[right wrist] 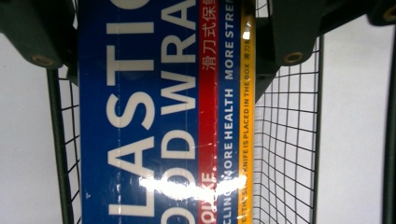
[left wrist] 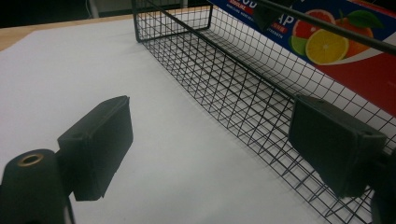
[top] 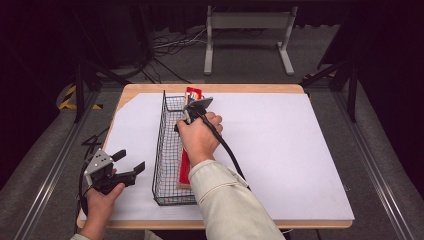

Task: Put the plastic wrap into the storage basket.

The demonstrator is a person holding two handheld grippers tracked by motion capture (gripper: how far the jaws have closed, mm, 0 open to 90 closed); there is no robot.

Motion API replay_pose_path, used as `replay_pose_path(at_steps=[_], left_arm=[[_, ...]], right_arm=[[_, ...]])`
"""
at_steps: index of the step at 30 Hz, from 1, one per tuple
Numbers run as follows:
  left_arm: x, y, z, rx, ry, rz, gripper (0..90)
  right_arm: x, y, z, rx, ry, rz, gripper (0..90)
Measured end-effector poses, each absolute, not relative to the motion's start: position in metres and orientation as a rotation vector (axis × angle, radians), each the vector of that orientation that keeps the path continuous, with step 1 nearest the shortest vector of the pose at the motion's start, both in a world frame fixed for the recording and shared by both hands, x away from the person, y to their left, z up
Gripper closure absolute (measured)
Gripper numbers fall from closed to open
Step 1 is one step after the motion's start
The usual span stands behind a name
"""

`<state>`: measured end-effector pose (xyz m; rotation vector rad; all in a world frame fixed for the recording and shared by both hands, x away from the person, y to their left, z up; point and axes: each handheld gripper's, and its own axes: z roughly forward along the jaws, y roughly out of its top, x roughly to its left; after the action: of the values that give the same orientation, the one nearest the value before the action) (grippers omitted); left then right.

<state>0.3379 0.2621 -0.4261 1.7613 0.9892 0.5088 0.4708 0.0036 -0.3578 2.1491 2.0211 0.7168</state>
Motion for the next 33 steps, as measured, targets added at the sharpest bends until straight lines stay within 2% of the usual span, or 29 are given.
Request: replay_pose_path(at_steps=[33], left_arm=[[0.338,0.264,-0.424,1.756,0.992,0.494,16.0]], right_arm=[[0.47,0.022,-0.387,2.141,2.091,0.575,40.1]])
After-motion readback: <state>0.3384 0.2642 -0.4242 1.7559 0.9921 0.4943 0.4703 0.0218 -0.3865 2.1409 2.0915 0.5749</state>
